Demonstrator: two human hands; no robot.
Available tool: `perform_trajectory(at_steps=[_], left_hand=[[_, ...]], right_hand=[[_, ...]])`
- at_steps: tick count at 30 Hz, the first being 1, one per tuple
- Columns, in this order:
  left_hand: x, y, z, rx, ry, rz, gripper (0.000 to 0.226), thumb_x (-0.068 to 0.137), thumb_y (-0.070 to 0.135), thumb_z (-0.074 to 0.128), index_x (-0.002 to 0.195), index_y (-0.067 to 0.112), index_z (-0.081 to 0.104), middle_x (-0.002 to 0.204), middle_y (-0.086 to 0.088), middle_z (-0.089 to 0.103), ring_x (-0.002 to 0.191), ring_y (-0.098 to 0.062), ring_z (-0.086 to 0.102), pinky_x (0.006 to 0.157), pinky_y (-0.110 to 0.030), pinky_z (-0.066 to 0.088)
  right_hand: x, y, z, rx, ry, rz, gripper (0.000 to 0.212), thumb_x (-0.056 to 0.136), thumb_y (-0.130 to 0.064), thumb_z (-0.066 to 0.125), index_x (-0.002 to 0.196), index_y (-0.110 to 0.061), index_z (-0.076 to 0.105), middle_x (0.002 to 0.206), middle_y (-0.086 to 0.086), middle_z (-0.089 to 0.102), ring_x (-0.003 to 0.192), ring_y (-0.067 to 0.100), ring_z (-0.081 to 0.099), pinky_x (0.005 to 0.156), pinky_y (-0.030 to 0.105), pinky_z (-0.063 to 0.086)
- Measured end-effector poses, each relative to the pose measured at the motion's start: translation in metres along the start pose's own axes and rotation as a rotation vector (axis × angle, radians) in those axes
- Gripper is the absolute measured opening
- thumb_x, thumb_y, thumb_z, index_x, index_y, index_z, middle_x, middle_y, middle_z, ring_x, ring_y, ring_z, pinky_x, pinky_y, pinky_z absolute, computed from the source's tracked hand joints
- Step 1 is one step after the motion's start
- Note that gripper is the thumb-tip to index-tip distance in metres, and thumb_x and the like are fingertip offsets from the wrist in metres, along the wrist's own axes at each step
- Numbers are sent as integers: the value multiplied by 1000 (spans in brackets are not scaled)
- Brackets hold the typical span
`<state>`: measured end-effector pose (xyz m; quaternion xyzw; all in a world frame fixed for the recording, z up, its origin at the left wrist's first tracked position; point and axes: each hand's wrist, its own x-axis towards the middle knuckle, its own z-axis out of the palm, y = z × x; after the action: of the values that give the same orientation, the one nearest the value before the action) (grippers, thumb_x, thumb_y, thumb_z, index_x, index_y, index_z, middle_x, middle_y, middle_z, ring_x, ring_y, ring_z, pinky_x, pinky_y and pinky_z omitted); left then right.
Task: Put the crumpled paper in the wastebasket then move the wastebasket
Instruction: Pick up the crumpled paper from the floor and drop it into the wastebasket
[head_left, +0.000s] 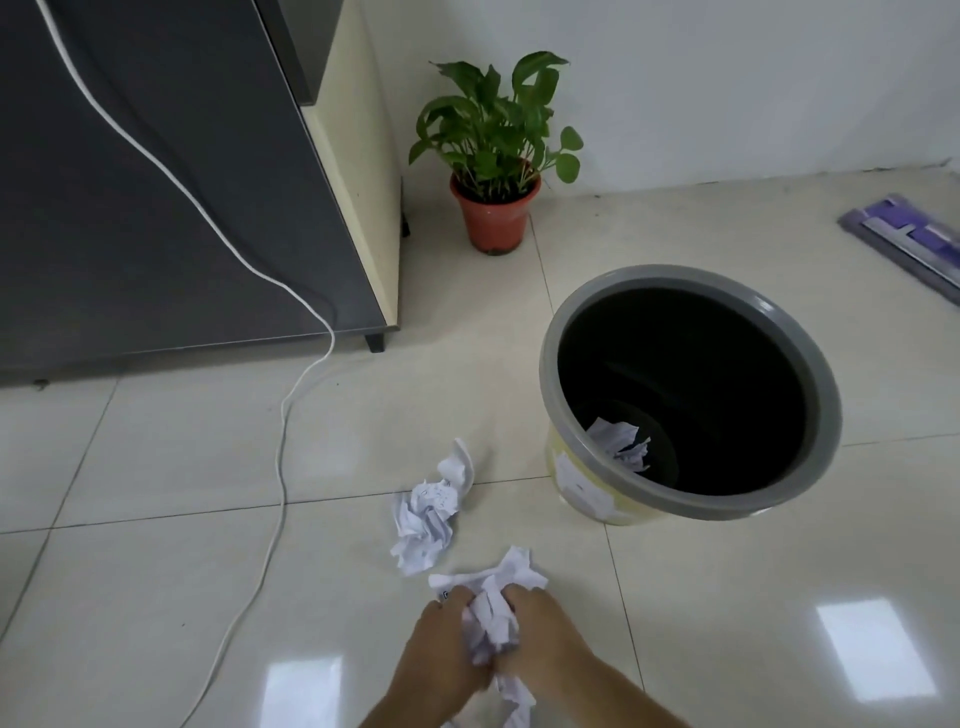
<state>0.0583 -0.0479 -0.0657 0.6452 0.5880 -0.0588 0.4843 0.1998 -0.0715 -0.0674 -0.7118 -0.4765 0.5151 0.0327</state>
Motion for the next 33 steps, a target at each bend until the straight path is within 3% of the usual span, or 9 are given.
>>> perform_trajectory(at_steps=[2, 5, 9, 13, 16, 19, 24, 29, 33], left_hand=[[0, -1, -9, -104, 4, 30, 61, 62, 24, 72, 121, 29, 55, 95, 8, 66, 59, -10, 64, 52, -20, 53], [-4, 7, -21, -180, 37, 33, 52, 66, 23, 73, 116, 31, 58, 86, 2, 70, 50, -11, 67, 46, -24, 55], [-14, 25, -37, -264, 100, 67, 47, 66, 18, 72, 111, 29, 63, 83, 0, 73, 55, -12, 68, 47, -28, 57], [-25, 47, -69, -267, 197, 117, 53, 68, 9, 70, 116, 28, 61, 86, 0, 71, 57, -13, 66, 48, -25, 55], [-35, 71, -105, -217, 289, 167, 49, 70, 9, 73, 113, 26, 61, 89, 1, 70, 71, -15, 67, 54, -26, 55], [-42, 112, -149, -126, 403, 257, 41, 73, 16, 76, 104, 35, 56, 88, 10, 68, 77, -12, 67, 63, -25, 56], [-50, 202, -208, -82, 506, 444, 42, 71, 20, 76, 104, 29, 53, 92, 4, 67, 74, -16, 66, 59, -31, 54], [-51, 297, -225, -4, 552, 559, 41, 75, 23, 73, 111, 21, 53, 99, -1, 64, 84, -16, 63, 73, -36, 59], [-56, 360, -212, -21, 532, 657, 37, 78, 26, 70, 112, 20, 55, 93, 1, 64, 83, -15, 64, 73, -33, 59]], right_hand=[[-2, -1, -8, -17, 43, -30, 39, 83, -26, 63, 121, -21, 57, 120, 0, 63, 100, 9, 57, 76, 11, 36], [-3, -5, -22, -28, 123, -48, 34, 82, -21, 59, 115, -17, 62, 113, 3, 66, 99, 16, 63, 67, 14, 39], [-10, -21, -40, -14, 175, -106, 30, 82, -13, 58, 111, -16, 65, 106, 5, 68, 94, 19, 66, 77, 26, 50], [-23, -53, -61, 15, 245, -206, 33, 86, -14, 57, 119, -15, 59, 113, 9, 63, 100, 23, 63, 83, 28, 49], [-38, -85, -86, 38, 306, -301, 34, 88, -20, 58, 121, -12, 54, 116, 12, 60, 104, 28, 60, 79, 27, 44], [-53, -122, -129, 32, 403, -386, 34, 88, -22, 60, 118, -10, 54, 114, 14, 61, 102, 31, 60, 80, 30, 45], [-92, -167, -224, 81, 582, -493, 31, 85, -19, 64, 114, -10, 58, 106, 12, 67, 96, 28, 64, 79, 32, 49], [-141, -176, -302, 102, 740, -503, 29, 86, -13, 65, 114, -10, 61, 103, 8, 68, 84, 21, 59, 75, 27, 46], [-175, -171, -353, 20, 821, -392, 19, 93, -21, 57, 103, -9, 67, 99, 8, 71, 81, 20, 61, 70, 21, 44]])
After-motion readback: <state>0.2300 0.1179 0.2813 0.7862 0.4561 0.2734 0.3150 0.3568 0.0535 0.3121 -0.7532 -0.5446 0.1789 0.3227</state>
